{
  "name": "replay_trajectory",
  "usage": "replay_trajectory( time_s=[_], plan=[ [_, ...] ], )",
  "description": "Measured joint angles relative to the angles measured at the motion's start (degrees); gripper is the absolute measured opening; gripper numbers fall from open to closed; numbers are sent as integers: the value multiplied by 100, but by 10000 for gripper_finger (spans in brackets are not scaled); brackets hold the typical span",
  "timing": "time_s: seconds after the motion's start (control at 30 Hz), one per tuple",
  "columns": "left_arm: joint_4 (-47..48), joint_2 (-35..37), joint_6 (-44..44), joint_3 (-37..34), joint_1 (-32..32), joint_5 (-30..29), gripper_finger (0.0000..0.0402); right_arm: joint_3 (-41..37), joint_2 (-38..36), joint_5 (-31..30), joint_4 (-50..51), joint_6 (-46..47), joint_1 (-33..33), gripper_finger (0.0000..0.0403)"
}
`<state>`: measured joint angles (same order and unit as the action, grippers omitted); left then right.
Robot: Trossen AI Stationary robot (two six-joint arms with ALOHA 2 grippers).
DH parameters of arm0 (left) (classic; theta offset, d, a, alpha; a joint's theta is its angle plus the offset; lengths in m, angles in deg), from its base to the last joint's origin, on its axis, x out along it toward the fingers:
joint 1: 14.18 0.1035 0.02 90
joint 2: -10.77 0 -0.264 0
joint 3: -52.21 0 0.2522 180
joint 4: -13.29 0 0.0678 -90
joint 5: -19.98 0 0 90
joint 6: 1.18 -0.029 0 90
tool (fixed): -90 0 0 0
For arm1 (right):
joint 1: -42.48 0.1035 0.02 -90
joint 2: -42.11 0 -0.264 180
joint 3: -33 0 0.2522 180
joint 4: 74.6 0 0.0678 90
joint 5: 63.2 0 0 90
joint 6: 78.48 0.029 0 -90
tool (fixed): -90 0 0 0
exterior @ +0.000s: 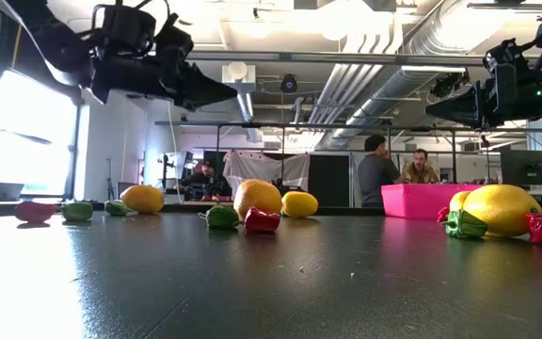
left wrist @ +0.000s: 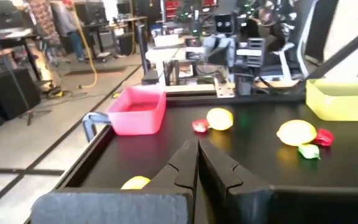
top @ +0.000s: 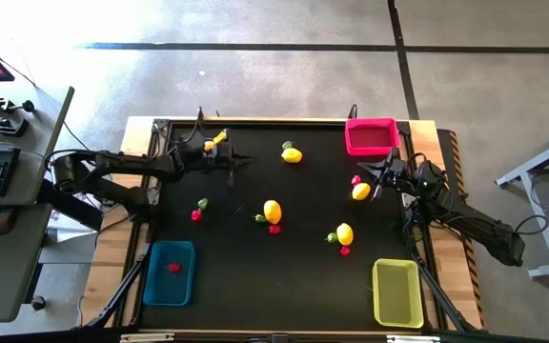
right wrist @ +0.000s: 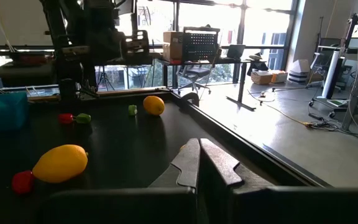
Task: Sort produce into baskets
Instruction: Put the lemon into the pink bin
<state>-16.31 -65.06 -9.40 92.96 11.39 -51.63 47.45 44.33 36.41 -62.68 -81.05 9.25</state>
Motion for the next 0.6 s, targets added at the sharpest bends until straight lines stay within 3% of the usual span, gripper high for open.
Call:
replay_trajectory(
  time_s=[0.37,0.6],
  plan=[
    [-2,-288,-90,1,-72,-47,0,0,1,-1,-5,2,0,0],
    [-561,-841,-45,-1,-67,-2,0,0,0,0,-97,17,0,0]
  ],
)
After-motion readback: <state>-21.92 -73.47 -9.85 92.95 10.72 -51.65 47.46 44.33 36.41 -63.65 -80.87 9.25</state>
